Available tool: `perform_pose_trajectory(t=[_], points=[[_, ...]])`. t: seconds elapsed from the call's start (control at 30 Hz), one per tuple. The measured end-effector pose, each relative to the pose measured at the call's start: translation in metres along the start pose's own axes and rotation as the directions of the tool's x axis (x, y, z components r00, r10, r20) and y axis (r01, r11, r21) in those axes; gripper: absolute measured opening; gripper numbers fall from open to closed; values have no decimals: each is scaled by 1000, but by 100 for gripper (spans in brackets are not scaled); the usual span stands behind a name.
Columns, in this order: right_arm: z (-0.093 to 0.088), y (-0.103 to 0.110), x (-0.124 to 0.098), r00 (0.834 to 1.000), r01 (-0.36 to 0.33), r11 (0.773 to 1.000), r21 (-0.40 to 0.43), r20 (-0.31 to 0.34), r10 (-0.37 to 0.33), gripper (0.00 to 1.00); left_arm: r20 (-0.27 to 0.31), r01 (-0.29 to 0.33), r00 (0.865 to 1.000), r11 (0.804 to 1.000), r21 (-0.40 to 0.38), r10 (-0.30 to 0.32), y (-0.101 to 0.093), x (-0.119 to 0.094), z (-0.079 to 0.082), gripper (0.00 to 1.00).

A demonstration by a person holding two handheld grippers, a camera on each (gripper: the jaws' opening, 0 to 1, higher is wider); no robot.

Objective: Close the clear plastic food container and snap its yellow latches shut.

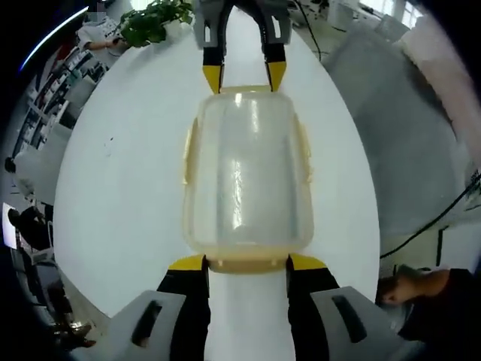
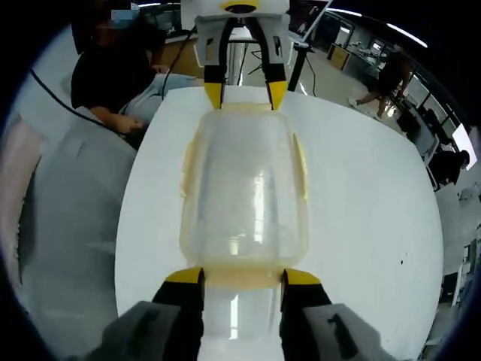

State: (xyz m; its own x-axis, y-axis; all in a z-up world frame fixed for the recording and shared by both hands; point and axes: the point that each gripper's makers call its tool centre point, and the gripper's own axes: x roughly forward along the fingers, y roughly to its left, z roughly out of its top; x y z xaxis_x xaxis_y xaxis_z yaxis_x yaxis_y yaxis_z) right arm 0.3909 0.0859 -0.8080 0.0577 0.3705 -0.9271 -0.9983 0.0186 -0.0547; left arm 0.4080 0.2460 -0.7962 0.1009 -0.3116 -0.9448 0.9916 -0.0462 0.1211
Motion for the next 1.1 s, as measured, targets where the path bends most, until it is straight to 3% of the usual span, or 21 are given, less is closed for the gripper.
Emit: perform_pose_trajectory(t=[0.7, 1.1], points=[[-70, 8, -29, 998, -8, 999, 37, -58, 11, 37, 69, 22, 997, 999, 39, -25, 0, 24, 73, 37], [-101, 9, -35, 996, -15, 998, 59, -92, 20, 37, 82, 33, 996, 999, 42, -36, 3, 40, 101, 37]])
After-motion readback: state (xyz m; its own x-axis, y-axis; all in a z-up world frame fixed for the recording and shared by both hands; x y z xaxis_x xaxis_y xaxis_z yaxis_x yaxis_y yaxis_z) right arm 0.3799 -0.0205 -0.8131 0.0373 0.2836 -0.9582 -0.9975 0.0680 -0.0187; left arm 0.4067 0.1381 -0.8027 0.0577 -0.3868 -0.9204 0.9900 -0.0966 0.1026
